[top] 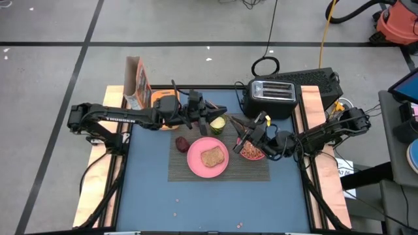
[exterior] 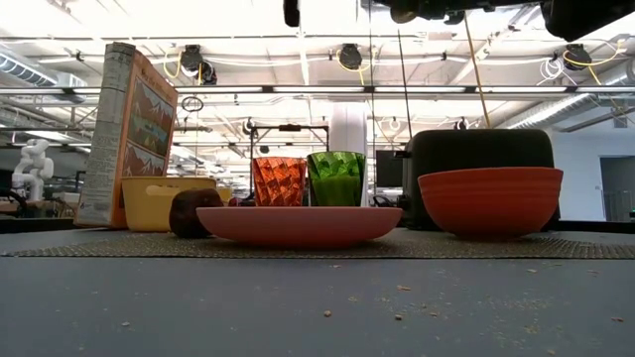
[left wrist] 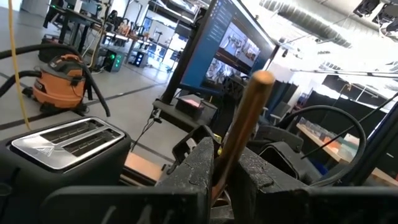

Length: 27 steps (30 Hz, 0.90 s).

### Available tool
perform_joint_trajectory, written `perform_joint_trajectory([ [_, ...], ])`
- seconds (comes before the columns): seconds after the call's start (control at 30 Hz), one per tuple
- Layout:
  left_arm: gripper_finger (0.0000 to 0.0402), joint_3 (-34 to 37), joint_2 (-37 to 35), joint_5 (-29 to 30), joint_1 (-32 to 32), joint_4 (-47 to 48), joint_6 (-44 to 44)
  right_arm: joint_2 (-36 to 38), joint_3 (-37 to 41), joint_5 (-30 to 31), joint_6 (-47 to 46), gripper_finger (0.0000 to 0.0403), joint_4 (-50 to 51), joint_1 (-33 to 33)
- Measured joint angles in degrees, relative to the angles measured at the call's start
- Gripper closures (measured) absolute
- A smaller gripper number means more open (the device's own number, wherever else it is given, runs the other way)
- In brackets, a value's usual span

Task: Arrange a breakfast setting
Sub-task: Put the gold spoon to the right of the pink bowl

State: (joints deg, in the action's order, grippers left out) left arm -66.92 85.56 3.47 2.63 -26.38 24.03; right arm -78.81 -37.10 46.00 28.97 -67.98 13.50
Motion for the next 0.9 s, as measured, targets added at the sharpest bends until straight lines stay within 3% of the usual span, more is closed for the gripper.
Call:
perform_joint_trajectory([
  [0.23, 0.0368, 0.0, 0.0, -0.2, 0.0, 1.2, 0.2, 0.0, 0.0, 0.4, 0.0, 0.0378, 0.9, 0.0],
  [0.43, 0.0341, 0.0, 0.0, -0.6, 0.0, 2.5, 0.0, 0.0, 0.0, 0.4, -0.8, 0.0378, 1.7, 0.0],
  [0.9, 0.0232, 0.0, 0.0, -0.7, -0.1, 8.7, -7.5, 1.7, 0.0, 1.4, -3.5, 0.0378, 6.3, 0.2],
])
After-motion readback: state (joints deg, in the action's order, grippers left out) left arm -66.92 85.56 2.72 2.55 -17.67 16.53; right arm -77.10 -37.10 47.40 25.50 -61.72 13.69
